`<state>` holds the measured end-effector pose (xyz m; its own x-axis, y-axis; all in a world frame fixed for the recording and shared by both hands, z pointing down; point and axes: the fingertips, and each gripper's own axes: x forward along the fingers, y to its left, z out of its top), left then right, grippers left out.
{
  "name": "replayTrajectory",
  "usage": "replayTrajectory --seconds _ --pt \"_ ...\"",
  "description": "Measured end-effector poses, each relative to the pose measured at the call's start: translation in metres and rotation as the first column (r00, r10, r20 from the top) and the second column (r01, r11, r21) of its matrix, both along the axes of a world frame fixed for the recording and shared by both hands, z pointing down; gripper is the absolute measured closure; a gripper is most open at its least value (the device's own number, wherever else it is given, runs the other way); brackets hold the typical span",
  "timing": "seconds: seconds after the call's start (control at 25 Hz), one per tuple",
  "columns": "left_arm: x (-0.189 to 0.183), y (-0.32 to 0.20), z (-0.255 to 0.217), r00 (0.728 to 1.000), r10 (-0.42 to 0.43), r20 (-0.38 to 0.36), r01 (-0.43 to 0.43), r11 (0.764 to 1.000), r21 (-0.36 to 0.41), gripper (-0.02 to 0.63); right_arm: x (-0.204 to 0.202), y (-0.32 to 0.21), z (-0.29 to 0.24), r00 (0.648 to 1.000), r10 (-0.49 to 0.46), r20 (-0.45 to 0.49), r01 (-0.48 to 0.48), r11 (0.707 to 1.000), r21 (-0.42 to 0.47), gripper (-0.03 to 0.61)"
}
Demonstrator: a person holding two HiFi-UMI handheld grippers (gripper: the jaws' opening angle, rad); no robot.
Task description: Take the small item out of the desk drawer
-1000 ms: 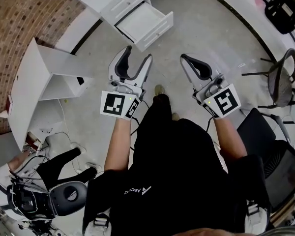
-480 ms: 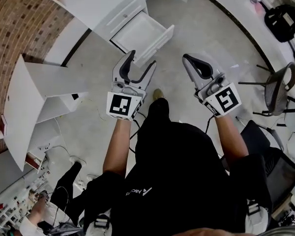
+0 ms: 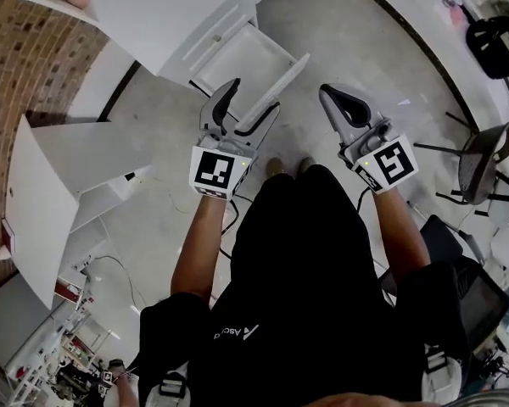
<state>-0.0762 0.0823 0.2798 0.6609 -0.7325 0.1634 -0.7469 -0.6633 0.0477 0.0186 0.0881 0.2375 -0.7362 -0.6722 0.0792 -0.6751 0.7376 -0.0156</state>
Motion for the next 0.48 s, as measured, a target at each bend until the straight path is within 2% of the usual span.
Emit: replayTrajectory --seconds 0.28,0.48 --pt "0.004 -0.072 0.047 0.999 0.004 0.051 0.000 0.996 -0.086 0.221 0.000 -0.074 0.029 1.000 -0.013 -0.013 0.013 0.999 -0.041 0.577" --pt "0.008 -0.130 0.100 0.992 -0.005 0.129 0.024 0.989 -0.144 0.202 0.004 -0.136 0.061 0.998 -0.050 -0.028 0.047 0.996 -0.082 0.577"
